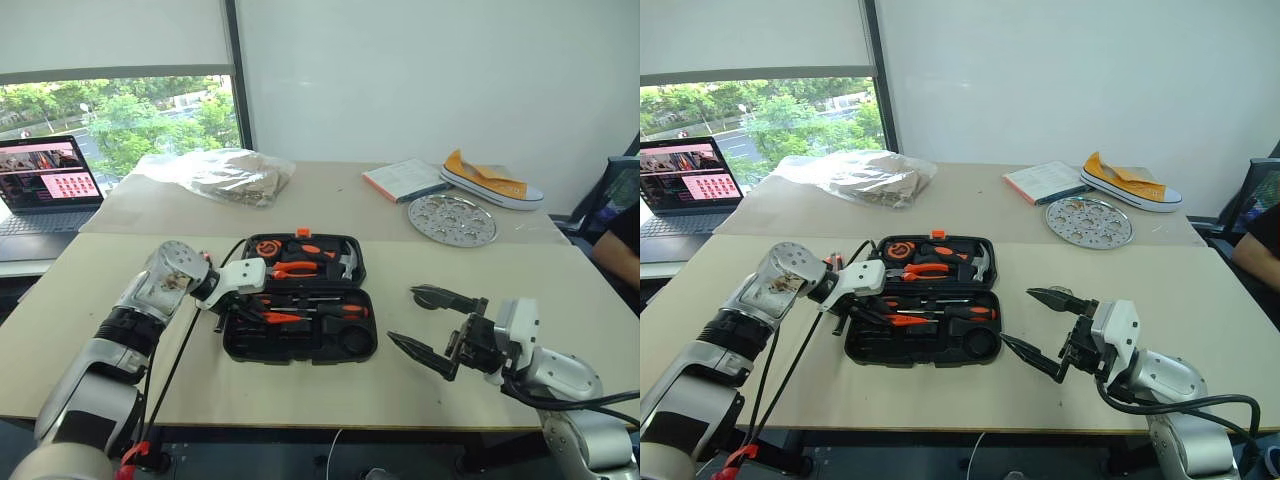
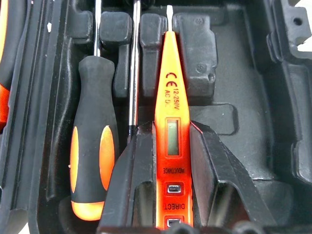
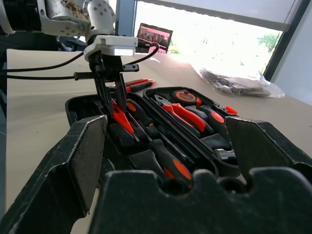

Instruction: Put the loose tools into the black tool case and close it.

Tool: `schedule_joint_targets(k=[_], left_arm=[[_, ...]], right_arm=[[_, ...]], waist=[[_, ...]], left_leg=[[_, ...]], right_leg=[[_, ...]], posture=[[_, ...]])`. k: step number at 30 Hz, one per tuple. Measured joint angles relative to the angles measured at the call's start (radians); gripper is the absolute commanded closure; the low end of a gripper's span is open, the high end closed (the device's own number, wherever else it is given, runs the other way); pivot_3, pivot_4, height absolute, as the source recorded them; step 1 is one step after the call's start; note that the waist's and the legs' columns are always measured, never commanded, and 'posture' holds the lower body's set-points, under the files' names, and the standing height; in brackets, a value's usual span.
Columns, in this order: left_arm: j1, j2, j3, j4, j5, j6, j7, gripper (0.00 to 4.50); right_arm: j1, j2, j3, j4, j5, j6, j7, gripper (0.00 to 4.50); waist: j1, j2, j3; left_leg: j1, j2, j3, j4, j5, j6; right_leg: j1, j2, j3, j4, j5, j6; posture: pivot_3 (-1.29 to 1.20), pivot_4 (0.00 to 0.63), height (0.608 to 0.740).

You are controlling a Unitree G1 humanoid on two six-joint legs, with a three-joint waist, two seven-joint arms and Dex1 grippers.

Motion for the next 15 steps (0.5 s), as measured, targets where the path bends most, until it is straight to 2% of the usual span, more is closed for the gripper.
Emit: schedule_joint_targets(k=[8, 13, 15], left_arm=[[0.004, -0.003, -0.005, -0.033, 0.022, 0.039, 0.016, 3.63], [0.039, -0.021, 0.035, -0.037, -0.033, 0.035, 0.021, 1.92], [0.050, -0.025, 0.071, -0.038, -0.081, 0.034, 0.009, 1.92]], right_arm=[[0.001, 0.000, 0.000, -0.004, 0.000, 0.000, -0.002, 0.00], [0.001, 0.000, 0.000, -0.004, 0.000, 0.000, -0.001, 0.00], [0.001, 0.000, 0.000, -0.004, 0.000, 0.000, 0.001, 0.00]], waist=[[0.000, 0.000, 0.000], [0.002, 0.001, 0.000], [0.003, 0.001, 0.000]], left_leg=[[0.003, 0.000, 0.000, 0.001, 0.000, 0.000], [0.002, 0.000, 0.000, 0.001, 0.000, 0.000], [0.000, 0.000, 0.000, 0.002, 0.000, 0.000]], right_leg=[[0.002, 0.000, 0.002, 0.000, 0.000, 0.000], [0.001, 0.000, 0.001, 0.000, 0.000, 0.000], [0.000, 0.000, 0.000, 0.001, 0.000, 0.000]], posture=[[0.00, 0.150, 0.740], [0.00, 0.150, 0.740], [0.00, 0.150, 0.740]])
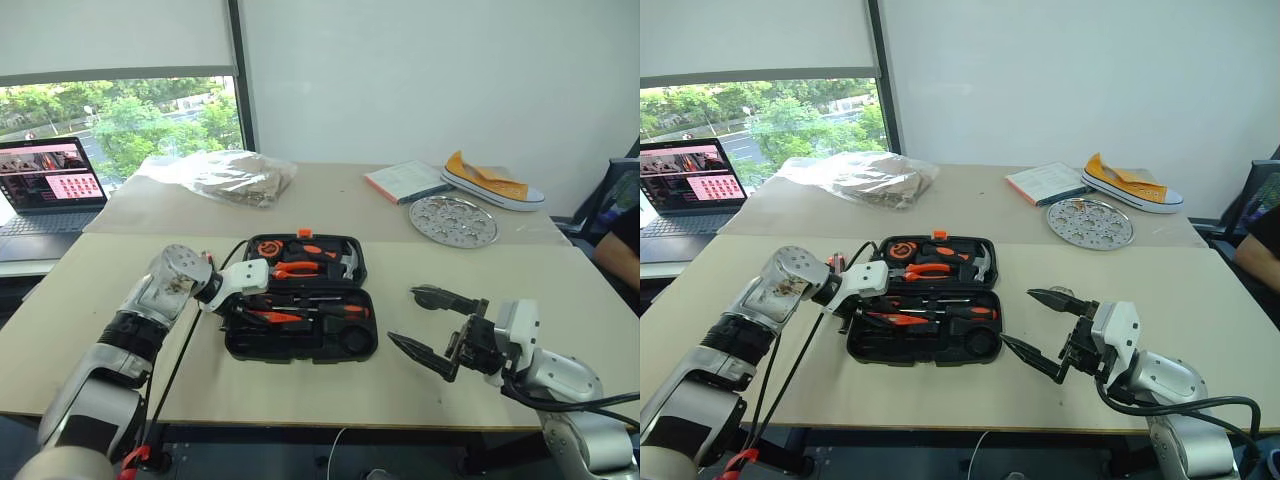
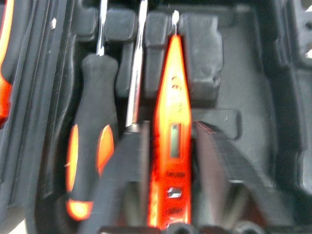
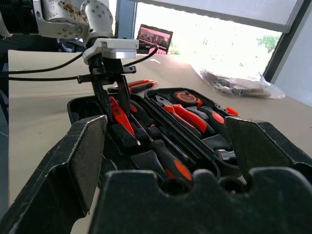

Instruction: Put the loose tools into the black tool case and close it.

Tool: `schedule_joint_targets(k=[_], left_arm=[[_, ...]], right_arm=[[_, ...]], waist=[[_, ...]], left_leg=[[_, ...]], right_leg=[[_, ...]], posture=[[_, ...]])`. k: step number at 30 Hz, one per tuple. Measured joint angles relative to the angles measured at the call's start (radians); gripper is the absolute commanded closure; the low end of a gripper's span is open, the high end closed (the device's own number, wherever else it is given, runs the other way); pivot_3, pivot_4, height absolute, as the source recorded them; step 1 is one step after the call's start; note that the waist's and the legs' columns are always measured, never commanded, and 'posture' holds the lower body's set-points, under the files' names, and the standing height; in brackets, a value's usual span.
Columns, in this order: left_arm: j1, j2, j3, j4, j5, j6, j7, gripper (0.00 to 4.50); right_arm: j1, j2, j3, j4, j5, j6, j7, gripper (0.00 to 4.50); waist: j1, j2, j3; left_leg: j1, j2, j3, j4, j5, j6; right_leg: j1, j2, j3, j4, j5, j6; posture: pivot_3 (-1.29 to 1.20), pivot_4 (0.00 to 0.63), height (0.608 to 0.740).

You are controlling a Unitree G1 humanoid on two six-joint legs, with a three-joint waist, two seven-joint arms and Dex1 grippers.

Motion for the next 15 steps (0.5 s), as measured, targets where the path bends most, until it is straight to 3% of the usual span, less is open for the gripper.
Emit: schedule_joint_targets(k=[6, 9, 13, 15], left_arm=[[0.004, 0.015, 0.097, -0.062, -0.104, 0.005, -0.015, 1.92], [0.037, 0.032, 0.114, -0.065, -0.106, 0.000, -0.004, 2.58], [0.097, 0.030, 0.110, -0.059, -0.102, -0.012, 0.012, 4.26], [0.102, 0.021, 0.108, -0.043, -0.097, -0.022, 0.027, 4.49]], right_arm=[[-0.001, 0.000, 0.000, 0.005, 0.000, 0.000, 0.014, 0.00], [-0.002, 0.000, 0.001, 0.010, 0.000, 0.000, 0.019, 0.00], [-0.004, 0.000, 0.013, 0.010, 0.000, 0.000, 0.020, 0.00], [-0.005, 0.000, 0.016, 0.010, -0.001, 0.000, 0.020, 0.00]], waist=[[0.000, 0.000, 0.000], [-0.002, 0.000, 0.000], [-0.001, 0.000, 0.000], [0.002, 0.000, 0.000]], left_leg=[[-0.002, 0.000, 0.000, 0.002, 0.000, 0.000], [-0.002, 0.000, 0.000, 0.001, -0.001, 0.001], [-0.002, 0.000, 0.000, 0.002, -0.001, 0.001], [-0.002, 0.000, 0.000, 0.003, -0.001, 0.001]], right_leg=[[0.000, 0.000, 0.000, -0.001, 0.000, 0.001], [0.000, 0.000, 0.000, -0.001, 0.000, 0.001], [0.000, 0.000, 0.000, 0.000, 0.000, 0.001], [0.000, 0.000, 0.000, 0.000, 0.000, 0.001]], posture=[[0.00, 0.150, 0.740], [0.00, 0.150, 0.740], [0.00, 0.150, 0.740], [0.00, 0.150, 0.740]])
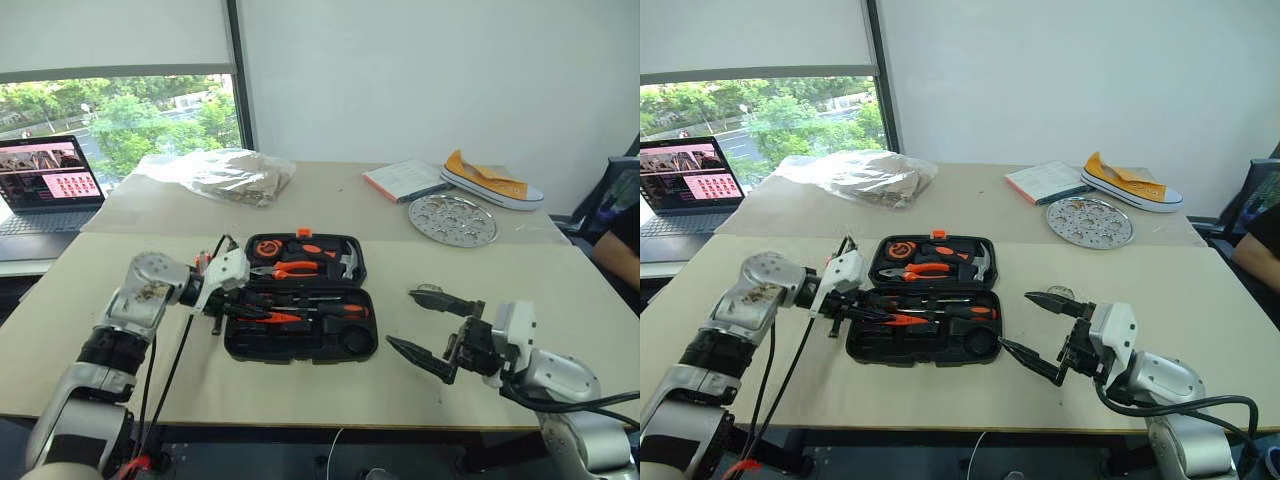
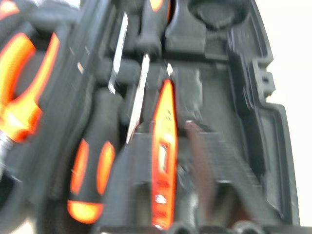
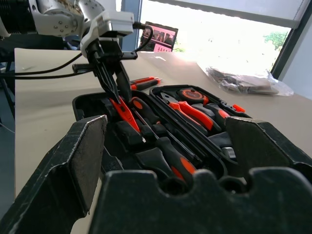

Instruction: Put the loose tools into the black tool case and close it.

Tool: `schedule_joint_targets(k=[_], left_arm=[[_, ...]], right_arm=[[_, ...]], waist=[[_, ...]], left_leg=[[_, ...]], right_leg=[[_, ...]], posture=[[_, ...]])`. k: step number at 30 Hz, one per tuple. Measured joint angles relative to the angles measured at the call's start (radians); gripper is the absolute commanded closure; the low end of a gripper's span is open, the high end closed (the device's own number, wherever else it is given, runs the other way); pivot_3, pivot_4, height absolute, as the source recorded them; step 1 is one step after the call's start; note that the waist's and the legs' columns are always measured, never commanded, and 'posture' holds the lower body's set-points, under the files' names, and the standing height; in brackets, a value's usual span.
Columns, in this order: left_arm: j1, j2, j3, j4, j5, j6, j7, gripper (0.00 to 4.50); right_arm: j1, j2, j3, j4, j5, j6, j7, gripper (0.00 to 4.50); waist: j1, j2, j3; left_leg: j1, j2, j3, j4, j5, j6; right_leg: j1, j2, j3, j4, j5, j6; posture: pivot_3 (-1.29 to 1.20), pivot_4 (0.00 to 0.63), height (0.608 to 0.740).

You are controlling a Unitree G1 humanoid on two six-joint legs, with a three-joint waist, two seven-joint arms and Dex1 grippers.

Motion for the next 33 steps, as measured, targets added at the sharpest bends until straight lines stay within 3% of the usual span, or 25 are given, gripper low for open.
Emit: schedule_joint_targets(k=[9, 21, 24, 33], left_arm=[[-0.014, -0.049, -0.005, 0.086, 0.035, -0.065, 0.069, 4.49], [0.060, -0.042, 0.041, 0.039, 0.013, -0.088, 0.111, 4.49], [0.178, -0.039, 0.182, 0.025, -0.087, -0.103, 0.159, 3.82], [0.752, -0.015, 0.681, -0.249, -0.288, -0.103, 0.393, 0.48]], right_arm=[[0.000, 0.000, 0.000, 0.001, 0.000, 0.000, -0.002, 0.00], [0.005, 0.000, -0.001, -0.002, 0.001, 0.000, -0.008, 0.00], [0.014, 0.000, -0.012, 0.000, 0.000, -0.008, -0.014, 0.00], [0.052, 0.004, -0.049, 0.055, -0.007, -0.079, 0.010, 0.00]], waist=[[0.008, 0.000, 0.000], [0.007, 0.003, -0.002], [-0.006, 0.003, -0.002], [-0.004, 0.003, -0.001]], left_leg=[[0.000, 0.000, 0.000, 0.001, 0.000, 0.000], [0.001, 0.000, 0.000, 0.001, -0.001, 0.001], [0.001, 0.003, 0.000, 0.001, -0.001, 0.001], [0.001, 0.004, 0.000, -0.001, -0.002, 0.001]], right_leg=[[0.001, 0.000, 0.000, 0.000, 0.000, 0.001], [0.001, 0.000, 0.001, 0.000, 0.000, 0.001], [-0.001, 0.000, 0.001, 0.000, 0.000, 0.000], [-0.001, -0.003, 0.001, -0.002, 0.000, 0.000]], posture=[[0.00, 0.150, 0.740], [0.00, 0.150, 0.740], [0.00, 0.150, 0.740], [0.00, 0.150, 0.740]])
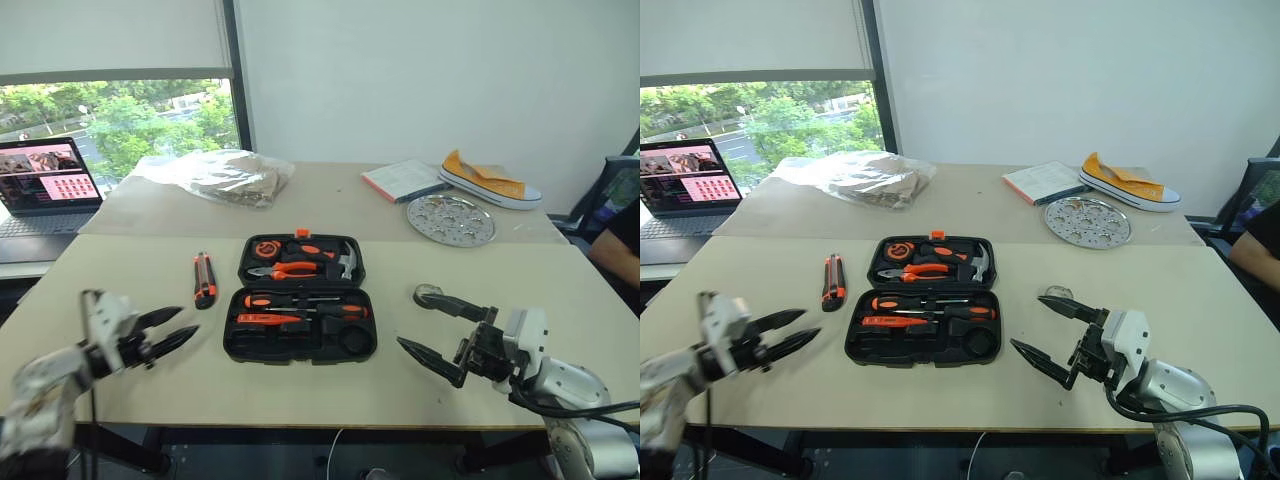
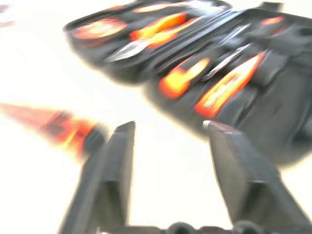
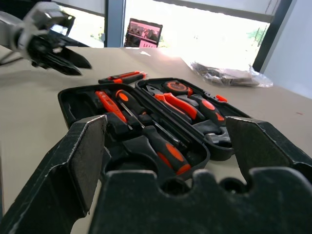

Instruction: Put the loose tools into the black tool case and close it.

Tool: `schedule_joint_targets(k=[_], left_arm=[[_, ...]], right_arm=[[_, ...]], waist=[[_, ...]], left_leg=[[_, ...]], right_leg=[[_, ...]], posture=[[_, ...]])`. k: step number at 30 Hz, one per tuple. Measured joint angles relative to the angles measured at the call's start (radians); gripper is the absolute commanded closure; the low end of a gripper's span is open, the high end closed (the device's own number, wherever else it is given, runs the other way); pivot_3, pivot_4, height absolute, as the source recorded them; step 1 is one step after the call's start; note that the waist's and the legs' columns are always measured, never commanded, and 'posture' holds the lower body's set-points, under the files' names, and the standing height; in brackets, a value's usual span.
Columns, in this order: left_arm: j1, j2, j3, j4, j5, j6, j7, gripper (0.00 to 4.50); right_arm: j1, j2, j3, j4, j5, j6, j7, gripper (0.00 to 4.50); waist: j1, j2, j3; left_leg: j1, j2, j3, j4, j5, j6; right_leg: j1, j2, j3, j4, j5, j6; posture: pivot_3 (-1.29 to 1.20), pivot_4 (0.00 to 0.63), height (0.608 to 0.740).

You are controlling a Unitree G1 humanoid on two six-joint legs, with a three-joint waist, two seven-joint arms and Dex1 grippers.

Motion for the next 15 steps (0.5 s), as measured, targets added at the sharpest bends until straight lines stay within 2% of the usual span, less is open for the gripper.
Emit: schedule_joint_targets(k=[1, 5, 9, 11, 15], left_arm=[[0.068, -0.021, 0.057, -0.028, -0.013, 0.001, 0.040, 0.06], [0.235, -0.077, 0.160, -0.097, -0.032, 0.001, 0.143, 0.06], [0.252, -0.085, 0.187, -0.148, -0.060, 0.035, 0.211, 0.06], [0.202, -0.070, 0.155, -0.201, -0.076, 0.144, 0.271, 0.06], [-0.055, -0.015, 0.045, -0.274, -0.138, 0.513, 0.474, 0.06]], right_arm=[[0.000, 0.000, -0.001, 0.007, -0.002, -0.006, 0.005, 0.00], [0.002, 0.000, -0.003, 0.029, -0.004, -0.029, 0.014, 0.00], [-0.001, 0.000, -0.003, 0.041, -0.004, -0.036, 0.014, 0.00], [-0.015, 0.000, 0.004, 0.049, -0.003, -0.035, 0.013, 0.00], [-0.080, 0.001, 0.015, 0.052, 0.003, -0.017, 0.008, 0.00]], waist=[[0.003, 0.000, 0.000], [0.025, 0.000, 0.000], [0.035, 0.000, 0.000], [0.035, 0.000, 0.000], [0.031, -0.001, 0.001]], left_leg=[[0.000, 0.000, 0.000, 0.000, 0.000, 0.000], [0.001, -0.001, -0.001, 0.000, 0.000, 0.000], [0.005, -0.001, -0.001, 0.001, 0.001, -0.003], [0.010, -0.001, -0.001, 0.001, 0.002, -0.004], [0.017, 0.001, -0.003, 0.001, 0.003, -0.005]], right_leg=[[0.000, -0.001, 0.000, -0.002, 0.000, 0.000], [0.002, -0.001, -0.001, -0.002, 0.000, 0.000], [0.006, -0.001, -0.002, -0.001, 0.000, -0.001], [0.011, 0.000, -0.002, 0.000, 0.000, 0.000], [0.018, 0.004, -0.002, 0.001, -0.004, 0.006]], posture=[[0.00, 0.150, 0.740], [0.00, 0.150, 0.740], [0.00, 0.150, 0.740], [0.00, 0.150, 0.740], [0.00, 0.150, 0.740]])
